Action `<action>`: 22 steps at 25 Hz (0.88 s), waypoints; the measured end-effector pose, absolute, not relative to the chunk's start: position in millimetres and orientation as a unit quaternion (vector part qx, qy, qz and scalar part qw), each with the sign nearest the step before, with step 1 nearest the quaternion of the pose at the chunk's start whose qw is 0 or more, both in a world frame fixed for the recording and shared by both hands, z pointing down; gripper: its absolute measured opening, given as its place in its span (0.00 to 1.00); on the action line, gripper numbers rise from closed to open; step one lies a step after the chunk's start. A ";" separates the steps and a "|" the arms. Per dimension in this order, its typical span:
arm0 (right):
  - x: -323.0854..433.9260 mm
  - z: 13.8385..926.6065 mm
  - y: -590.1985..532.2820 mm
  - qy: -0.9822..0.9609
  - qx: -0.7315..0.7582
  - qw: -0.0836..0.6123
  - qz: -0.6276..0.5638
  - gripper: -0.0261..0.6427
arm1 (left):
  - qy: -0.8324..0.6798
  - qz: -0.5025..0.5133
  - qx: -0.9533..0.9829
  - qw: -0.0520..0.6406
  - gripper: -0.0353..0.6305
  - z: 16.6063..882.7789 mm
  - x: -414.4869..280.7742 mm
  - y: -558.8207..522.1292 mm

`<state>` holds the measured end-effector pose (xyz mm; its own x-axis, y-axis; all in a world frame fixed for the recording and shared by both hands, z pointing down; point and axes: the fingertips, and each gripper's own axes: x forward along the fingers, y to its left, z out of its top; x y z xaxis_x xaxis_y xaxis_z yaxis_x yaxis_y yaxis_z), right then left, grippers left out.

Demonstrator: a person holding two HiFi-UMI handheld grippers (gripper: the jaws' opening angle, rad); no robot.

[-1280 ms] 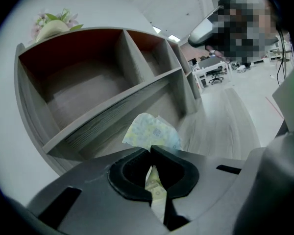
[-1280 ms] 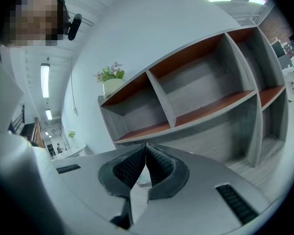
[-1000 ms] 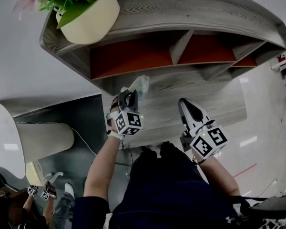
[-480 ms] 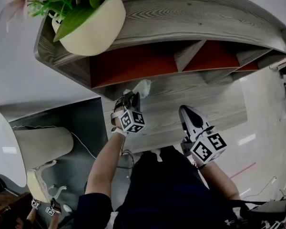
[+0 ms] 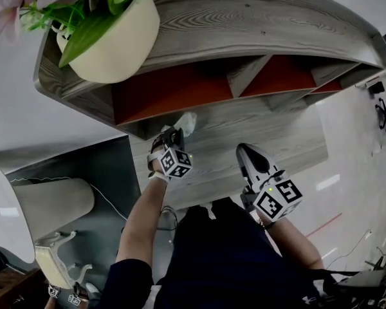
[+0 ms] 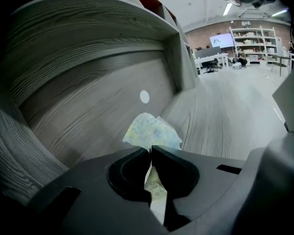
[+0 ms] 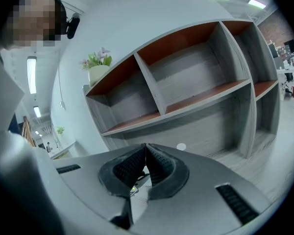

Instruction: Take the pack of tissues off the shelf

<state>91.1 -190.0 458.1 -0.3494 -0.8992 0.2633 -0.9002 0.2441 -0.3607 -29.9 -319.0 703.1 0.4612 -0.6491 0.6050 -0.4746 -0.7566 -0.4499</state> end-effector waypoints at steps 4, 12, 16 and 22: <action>91.0 460.5 -188.7 -0.789 0.569 0.003 0.232 0.06 | 0.317 -0.417 -0.848 0.085 0.24 717.5 -29.9 -315.5; 78.3 458.2 -189.3 -0.802 0.550 0.001 0.234 0.06 | 0.323 -0.393 -0.860 0.055 0.49 701.6 -29.0 -302.7; 72.7 456.0 -191.8 -0.810 0.539 0.003 0.230 0.06 | 0.355 -0.350 -0.867 0.031 0.50 672.3 -33.8 -301.7; 63.6 445.0 -198.6 -0.824 0.523 0.002 0.219 0.06 | 0.416 -0.254 -0.872 0.036 0.48 592.2 -45.7 -293.3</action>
